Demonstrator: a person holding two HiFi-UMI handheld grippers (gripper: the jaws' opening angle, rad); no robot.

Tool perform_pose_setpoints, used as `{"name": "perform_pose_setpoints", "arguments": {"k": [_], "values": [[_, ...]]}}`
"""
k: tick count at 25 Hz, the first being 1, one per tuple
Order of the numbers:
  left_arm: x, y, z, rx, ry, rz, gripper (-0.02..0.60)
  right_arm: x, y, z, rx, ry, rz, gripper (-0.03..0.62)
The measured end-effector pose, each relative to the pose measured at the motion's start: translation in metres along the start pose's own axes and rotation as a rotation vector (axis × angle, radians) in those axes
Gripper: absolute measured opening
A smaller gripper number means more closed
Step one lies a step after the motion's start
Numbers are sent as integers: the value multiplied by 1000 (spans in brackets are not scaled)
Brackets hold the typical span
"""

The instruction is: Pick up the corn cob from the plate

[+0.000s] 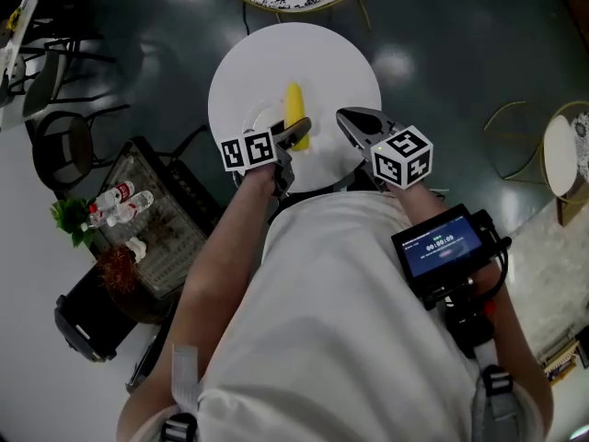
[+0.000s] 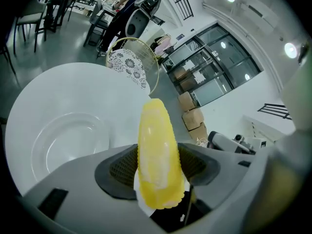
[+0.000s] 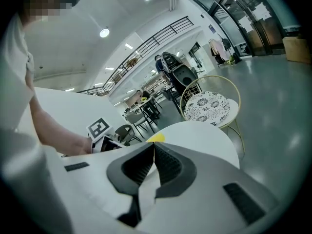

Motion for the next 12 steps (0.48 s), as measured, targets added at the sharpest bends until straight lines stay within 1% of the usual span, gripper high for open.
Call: {"name": "perform_pose_setpoints", "arguments": {"k": [3,7,12], "values": [[-4,1,-3,-4,-2,-1,264,4,-5,-7,-2,-7,-4,9],[4,-7,-1,1,-27,-23,264,7,0,-1,14,-3,-12,9],[15,-11,2,28,-60,-78,264,-5,4,10,41,3,14,9]]}}
Point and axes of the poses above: the fingertips, and each gripper's own axes: x forward along the fingers, y to its right, z out of its underside, the point moved 7 cm from there along -x, backward along the fingers, and after that the axes turned 6 degrees about -z, right-handed, at the moved point
